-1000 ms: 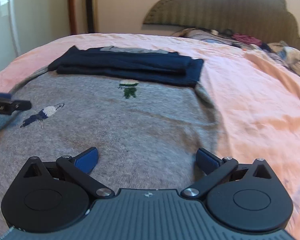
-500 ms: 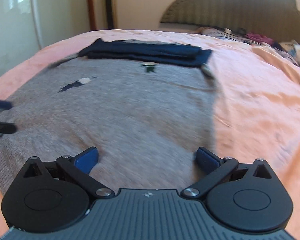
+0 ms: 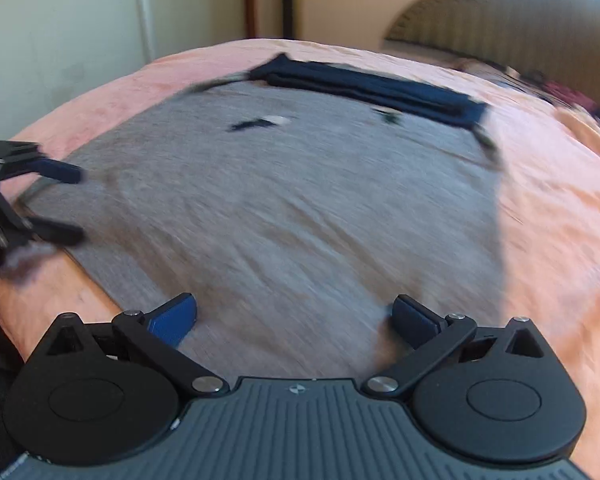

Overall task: Fold small clothes
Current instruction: 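Grasp the ribbed hem with the left gripper while the right gripper grasps it too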

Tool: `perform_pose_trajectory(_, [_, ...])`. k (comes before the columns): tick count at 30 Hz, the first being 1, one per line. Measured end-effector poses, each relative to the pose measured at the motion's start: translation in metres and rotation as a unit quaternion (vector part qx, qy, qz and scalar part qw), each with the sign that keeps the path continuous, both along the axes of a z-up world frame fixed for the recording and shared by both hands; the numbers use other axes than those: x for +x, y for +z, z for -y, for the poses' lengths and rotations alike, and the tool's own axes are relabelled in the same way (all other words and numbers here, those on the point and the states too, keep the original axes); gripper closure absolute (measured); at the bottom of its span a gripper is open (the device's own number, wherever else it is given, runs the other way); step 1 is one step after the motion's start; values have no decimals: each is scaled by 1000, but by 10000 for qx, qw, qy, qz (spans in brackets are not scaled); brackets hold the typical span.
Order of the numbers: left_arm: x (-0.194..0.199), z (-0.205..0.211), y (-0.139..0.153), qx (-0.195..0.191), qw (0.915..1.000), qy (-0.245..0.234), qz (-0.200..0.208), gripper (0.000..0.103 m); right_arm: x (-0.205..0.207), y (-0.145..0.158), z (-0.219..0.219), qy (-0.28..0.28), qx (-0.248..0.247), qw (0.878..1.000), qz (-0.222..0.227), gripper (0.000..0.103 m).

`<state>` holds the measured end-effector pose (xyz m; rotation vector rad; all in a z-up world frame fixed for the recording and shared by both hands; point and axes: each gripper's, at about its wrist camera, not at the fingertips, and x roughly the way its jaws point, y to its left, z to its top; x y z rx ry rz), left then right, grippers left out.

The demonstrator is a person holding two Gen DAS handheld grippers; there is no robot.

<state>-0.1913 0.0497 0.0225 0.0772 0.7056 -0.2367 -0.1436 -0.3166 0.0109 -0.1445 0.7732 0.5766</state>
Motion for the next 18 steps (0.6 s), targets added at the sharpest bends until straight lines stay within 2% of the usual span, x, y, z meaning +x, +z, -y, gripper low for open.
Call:
perform_pose_trajectory(2, [-6, -24, 4, -209, 9986, 477, 29, 0, -4, 9, 38, -469, 818, 9947, -410, 0])
perform_pose_trajectory(3, [-7, -36, 5, -400, 9967, 704, -27, 0, -5, 11, 57, -703, 1341, 9866, -610, 0])
perform_pose_trajectory(5, [-5, -66, 0, -1085, 9863, 1197, -322, 0, -2, 9, 94, -1224, 2205, 9624, -1004, 0])
perform_pose_trajectory(7, [-6, -89, -1, -1896, 9714, 1384, -351, 0, 5, -2, 116, -1576, 2712, 9388, -1426, 0])
perform_pose_trajectory(8, [-5, -95, -1, -2176, 9647, 1430, -397, 0, 9, -9, 121, -1600, 2937, 9277, -1660, 0])
perform_pose_trajectory(10, [-1, -109, -3, -2985, 9430, 1334, -614, 0, 14, -18, 124, -1462, 3364, 9107, -1898, 0])
perform_pose_trajectory(11, [3, -116, -7, -3567, 9237, 1131, -824, 0, 18, -20, 121, -1350, 3491, 9035, -2088, 0])
perform_pose_trajectory(13, [12, -125, -21, -4645, 8721, 773, -1333, 0, 24, -22, 110, -1054, 3630, 8952, -2362, 0])
perform_pose_trajectory(14, [14, -125, -24, -4878, 8591, 681, -1393, 0, 27, -21, 103, -890, 3591, 8963, -2444, 0])
perform_pose_trajectory(16, [17, -127, -26, -4982, 8522, 625, -1473, 0, 29, -20, 94, -760, 3424, 9033, -2469, 0])
perform_pose_trajectory(18, [18, -129, -27, -5119, 8431, 585, -1540, 1, 31, -19, 94, -826, 3470, 9023, -2421, 1])
